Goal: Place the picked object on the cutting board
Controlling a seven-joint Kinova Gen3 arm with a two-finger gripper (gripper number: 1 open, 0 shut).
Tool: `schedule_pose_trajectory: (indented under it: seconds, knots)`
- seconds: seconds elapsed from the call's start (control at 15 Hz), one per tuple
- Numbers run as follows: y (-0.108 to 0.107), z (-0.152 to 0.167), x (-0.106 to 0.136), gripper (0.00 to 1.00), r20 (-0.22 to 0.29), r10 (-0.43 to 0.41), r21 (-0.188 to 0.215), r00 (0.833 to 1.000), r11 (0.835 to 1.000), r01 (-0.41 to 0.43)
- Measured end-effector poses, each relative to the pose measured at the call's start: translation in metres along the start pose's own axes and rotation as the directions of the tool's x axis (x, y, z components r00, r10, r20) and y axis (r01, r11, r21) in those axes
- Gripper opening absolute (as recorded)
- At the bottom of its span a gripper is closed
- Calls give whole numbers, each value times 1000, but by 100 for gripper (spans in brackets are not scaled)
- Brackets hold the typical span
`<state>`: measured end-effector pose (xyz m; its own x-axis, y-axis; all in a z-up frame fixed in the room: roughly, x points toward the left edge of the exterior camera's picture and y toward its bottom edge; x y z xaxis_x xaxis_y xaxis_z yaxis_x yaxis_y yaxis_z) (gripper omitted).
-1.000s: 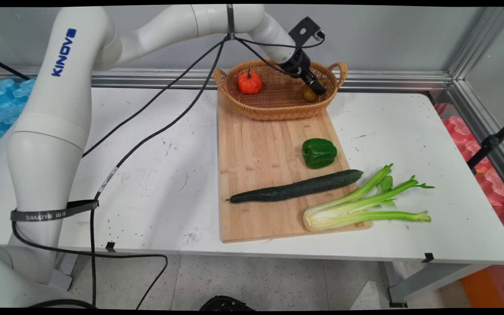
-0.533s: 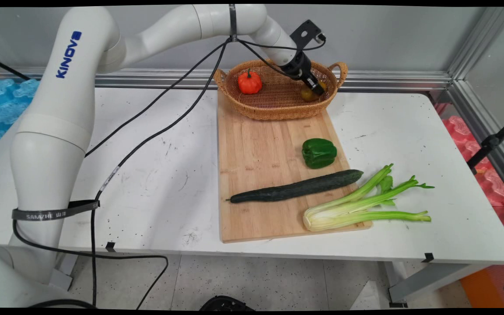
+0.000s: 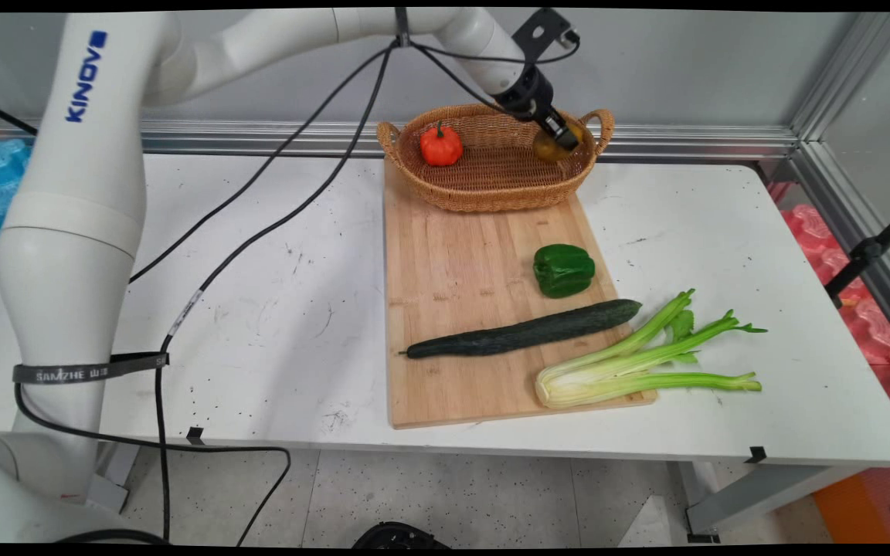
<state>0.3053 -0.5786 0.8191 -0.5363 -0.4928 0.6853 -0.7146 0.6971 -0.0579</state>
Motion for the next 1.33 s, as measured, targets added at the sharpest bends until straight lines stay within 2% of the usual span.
schedule_pose_trajectory:
  seconds: [0.33, 0.67, 0.87, 1.0, 1.33]
  knots:
    - [28, -41, 19, 0, 2, 13, -29, 1000, 1000, -13]
    - [71, -90, 24, 0, 37, 9, -96, 999, 995, -6]
    - [91, -109, 19, 0, 62, 11, -133, 998, 991, -3]
    - [109, -128, 6, 0, 89, 19, -161, 996, 987, -4]
    - [132, -154, -27, 0, 131, 62, -186, 989, 982, -37]
